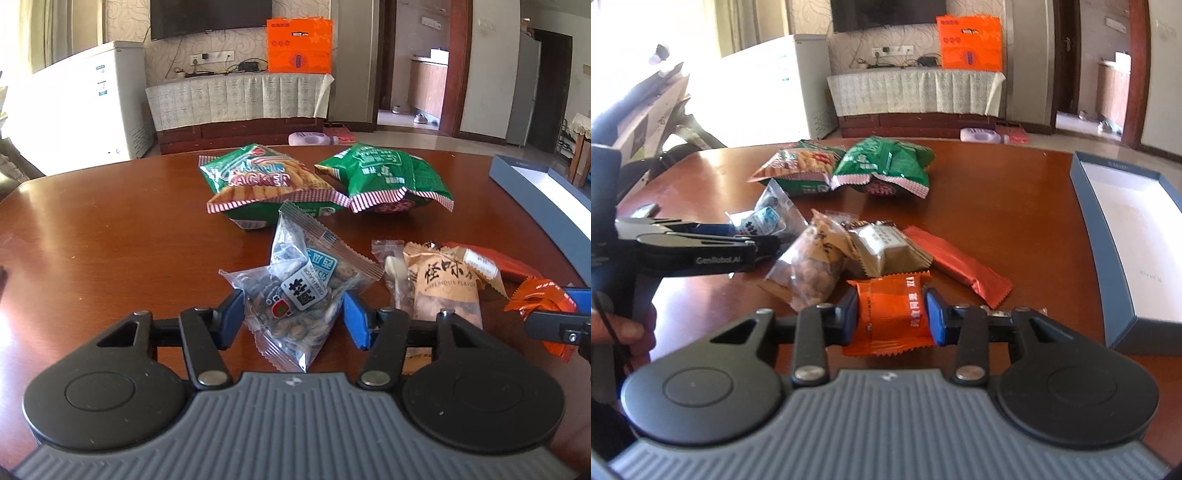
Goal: Organize snacks
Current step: 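Grasp the clear sunflower-seed bag with left while right grasps the orange wrapped snack, then carry both snacks into the white box and open both tools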
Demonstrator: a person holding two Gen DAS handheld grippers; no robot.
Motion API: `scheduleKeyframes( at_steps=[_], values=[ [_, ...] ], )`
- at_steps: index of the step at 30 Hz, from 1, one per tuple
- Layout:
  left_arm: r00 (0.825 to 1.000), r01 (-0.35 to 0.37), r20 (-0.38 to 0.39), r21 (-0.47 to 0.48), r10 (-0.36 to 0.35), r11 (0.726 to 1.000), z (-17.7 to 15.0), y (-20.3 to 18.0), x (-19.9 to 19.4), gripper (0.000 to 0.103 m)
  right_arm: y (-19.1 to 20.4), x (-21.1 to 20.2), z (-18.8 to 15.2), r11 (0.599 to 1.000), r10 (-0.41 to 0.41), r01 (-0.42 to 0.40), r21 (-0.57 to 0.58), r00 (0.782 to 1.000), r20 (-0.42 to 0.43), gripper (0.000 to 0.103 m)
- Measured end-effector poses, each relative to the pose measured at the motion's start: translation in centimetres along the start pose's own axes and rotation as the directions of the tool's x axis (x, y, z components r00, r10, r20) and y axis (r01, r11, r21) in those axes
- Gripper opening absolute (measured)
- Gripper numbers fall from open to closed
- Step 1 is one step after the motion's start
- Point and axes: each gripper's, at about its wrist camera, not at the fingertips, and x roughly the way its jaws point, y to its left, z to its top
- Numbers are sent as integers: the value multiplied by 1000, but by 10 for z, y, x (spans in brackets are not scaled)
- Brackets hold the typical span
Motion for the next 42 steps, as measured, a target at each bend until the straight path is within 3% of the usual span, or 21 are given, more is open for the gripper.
scheduleKeyframes(
  at_steps=[10, 19, 29, 42],
  values=[
    [999, 0, 50, -42, 2, 999, 12, 1, -19, 62, -5, -15, 6, 1000, 12, -14, 21, 998, 58, 41],
    [992, 67, 101, 28, -69, 997, 36, -39, -40, 62, -18, -33, 17, 1000, -14, 13, 12, 993, 120, 41],
    [968, 203, 133, 94, -214, 975, 69, -132, -40, 62, -64, -56, 21, 992, -125, 121, 38, 979, 158, 41],
    [923, 355, 78, 203, -377, 912, 103, -291, 13, 62, -158, -59, 12, 953, -276, 255, 167, 954, 117, 41]
  ],
)
